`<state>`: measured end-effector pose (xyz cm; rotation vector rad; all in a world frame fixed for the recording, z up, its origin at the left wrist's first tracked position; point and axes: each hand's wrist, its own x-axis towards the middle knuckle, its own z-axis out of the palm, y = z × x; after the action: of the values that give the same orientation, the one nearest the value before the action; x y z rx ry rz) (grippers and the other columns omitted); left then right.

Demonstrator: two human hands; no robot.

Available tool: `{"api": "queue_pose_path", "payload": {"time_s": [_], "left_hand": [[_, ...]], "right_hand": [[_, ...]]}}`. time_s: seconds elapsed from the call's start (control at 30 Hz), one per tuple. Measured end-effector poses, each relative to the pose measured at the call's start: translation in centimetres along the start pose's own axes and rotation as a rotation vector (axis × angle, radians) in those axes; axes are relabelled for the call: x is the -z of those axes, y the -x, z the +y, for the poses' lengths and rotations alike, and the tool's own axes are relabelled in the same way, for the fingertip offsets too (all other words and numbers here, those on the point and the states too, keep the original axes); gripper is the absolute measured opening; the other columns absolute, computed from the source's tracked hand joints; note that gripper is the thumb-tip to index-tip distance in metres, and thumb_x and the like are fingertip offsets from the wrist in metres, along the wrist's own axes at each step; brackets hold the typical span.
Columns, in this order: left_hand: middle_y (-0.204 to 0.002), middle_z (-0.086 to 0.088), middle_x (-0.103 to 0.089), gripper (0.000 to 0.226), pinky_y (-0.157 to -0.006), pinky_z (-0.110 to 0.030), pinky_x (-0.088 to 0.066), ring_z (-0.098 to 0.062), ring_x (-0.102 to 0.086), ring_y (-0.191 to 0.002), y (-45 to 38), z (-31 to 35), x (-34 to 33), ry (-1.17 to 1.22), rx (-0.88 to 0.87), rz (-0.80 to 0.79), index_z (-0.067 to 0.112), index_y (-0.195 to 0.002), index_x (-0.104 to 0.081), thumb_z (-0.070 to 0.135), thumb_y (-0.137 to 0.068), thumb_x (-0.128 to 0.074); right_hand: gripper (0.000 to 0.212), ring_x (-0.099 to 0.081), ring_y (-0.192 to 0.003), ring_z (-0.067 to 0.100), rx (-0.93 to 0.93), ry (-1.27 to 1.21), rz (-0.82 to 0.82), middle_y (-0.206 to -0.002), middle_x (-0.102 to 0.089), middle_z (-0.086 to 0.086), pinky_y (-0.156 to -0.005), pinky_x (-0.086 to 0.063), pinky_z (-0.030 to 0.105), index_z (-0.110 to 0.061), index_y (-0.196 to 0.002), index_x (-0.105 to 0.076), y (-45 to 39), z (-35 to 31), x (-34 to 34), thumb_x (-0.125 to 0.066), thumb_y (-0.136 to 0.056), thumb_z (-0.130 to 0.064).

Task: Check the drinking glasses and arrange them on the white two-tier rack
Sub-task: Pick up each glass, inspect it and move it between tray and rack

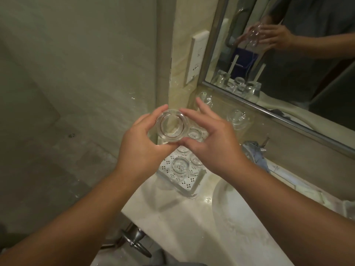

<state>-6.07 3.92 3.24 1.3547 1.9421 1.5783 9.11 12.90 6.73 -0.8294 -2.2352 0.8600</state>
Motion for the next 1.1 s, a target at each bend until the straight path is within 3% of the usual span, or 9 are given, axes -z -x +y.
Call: {"api": "queue_pose_path", "payload": {"time_s": [0.1,0.2,0.3,0.47,0.6,0.73,0.8,0.93,1.1], "left_hand": [[-0.119,0.021,-0.063,0.083,-0.090,-0.002,-0.037,0.008,-0.056,-0.114,0.4,1.8,-0.7,0.002,-0.043,-0.026,0.044,-0.134,-0.057,0.044,-0.059,-0.092],[-0.116,0.018,-0.061,0.083,-0.087,-0.003,-0.037,0.004,-0.057,-0.112,0.7,3.5,-1.7,-0.023,-0.093,-0.067,0.047,-0.134,-0.056,0.046,-0.059,-0.092],[-0.114,0.015,-0.060,0.080,-0.085,-0.002,-0.038,0.004,-0.059,-0.107,1.1,5.0,-3.3,-0.011,-0.141,-0.122,0.048,-0.131,-0.057,0.040,-0.060,-0.094],[-0.109,0.017,-0.060,0.071,-0.080,-0.007,-0.042,-0.002,-0.061,-0.102,2.6,7.6,-6.9,0.034,-0.150,-0.234,0.046,-0.126,-0.061,0.053,-0.059,-0.082],[-0.115,0.020,-0.065,0.063,-0.086,-0.030,-0.056,-0.008,-0.066,-0.103,4.1,9.1,-9.8,0.205,-0.067,-0.337,0.044,-0.123,-0.063,0.046,-0.064,-0.085],[-0.107,0.009,-0.075,0.051,-0.080,-0.034,-0.059,-0.011,-0.072,-0.097,6.0,10.4,-13.1,0.429,0.142,-0.458,0.038,-0.115,-0.068,0.038,-0.067,-0.085],[-0.098,0.010,-0.075,0.039,-0.073,-0.028,-0.056,-0.010,-0.072,-0.091,6.8,11.2,-14.5,0.511,0.243,-0.483,0.037,-0.104,-0.070,0.039,-0.066,-0.082],[-0.096,0.000,-0.074,0.032,-0.089,-0.049,-0.056,-0.030,-0.072,-0.100,8.0,12.4,-16.7,0.597,0.339,-0.547,0.034,-0.090,-0.073,0.044,-0.061,-0.080],[-0.104,-0.005,-0.076,0.050,-0.074,-0.025,-0.054,-0.018,-0.072,-0.096,9.2,13.5,-18.6,0.654,0.322,-0.634,0.029,-0.113,-0.061,0.027,-0.068,-0.083]], "right_hand": [[0.066,-0.040,-0.137,0.006,0.017,0.011,0.069,-0.149,-0.044,-0.008,-0.110,-0.031,0.013,-0.046,-0.127,-0.057,1.4,-0.4,1.8,-0.085,-0.073,-0.022],[0.065,-0.050,-0.101,-0.001,0.032,0.030,0.169,-0.112,-0.054,-0.005,-0.090,-0.041,0.014,-0.033,-0.128,-0.063,3.1,-0.2,3.6,-0.087,-0.070,-0.019],[0.067,-0.050,-0.087,0.004,-0.047,-0.037,0.210,-0.103,-0.051,-0.007,-0.081,-0.046,0.017,-0.039,-0.129,-0.061,4.9,0.3,5.3,-0.087,-0.070,-0.018],[0.067,-0.057,-0.092,0.009,-0.209,-0.248,0.273,-0.111,-0.054,-0.013,-0.078,-0.055,0.025,-0.044,-0.125,-0.062,8.6,1.8,8.2,-0.086,-0.070,-0.014],[0.069,-0.062,-0.105,0.007,-0.358,-0.397,0.364,-0.121,-0.058,-0.015,-0.080,-0.057,0.025,-0.049,-0.120,-0.060,11.5,2.7,10.0,-0.088,-0.067,-0.017],[0.080,-0.065,-0.110,0.013,-0.525,-0.613,0.398,-0.133,-0.056,-0.005,-0.089,-0.056,0.036,-0.042,-0.127,-0.056,14.6,3.6,11.8,-0.085,-0.052,-0.044],[0.084,-0.065,-0.112,0.019,-0.591,-0.754,0.403,-0.134,-0.056,0.004,-0.091,-0.056,0.041,-0.034,-0.131,-0.054,16.0,4.1,12.5,-0.083,-0.053,-0.042],[0.074,-0.070,-0.101,0.026,-0.604,-1.054,0.376,-0.117,-0.069,0.011,-0.082,-0.058,0.038,-0.023,-0.133,-0.050,18.3,5.0,14.0,-0.083,-0.066,-0.029],[0.073,-0.065,-0.085,0.017,-0.603,-1.072,0.453,-0.115,-0.067,0.003,-0.070,-0.052,0.030,-0.020,-0.129,-0.056,20.3,5.9,16.1,-0.083,-0.062,-0.028]]}}
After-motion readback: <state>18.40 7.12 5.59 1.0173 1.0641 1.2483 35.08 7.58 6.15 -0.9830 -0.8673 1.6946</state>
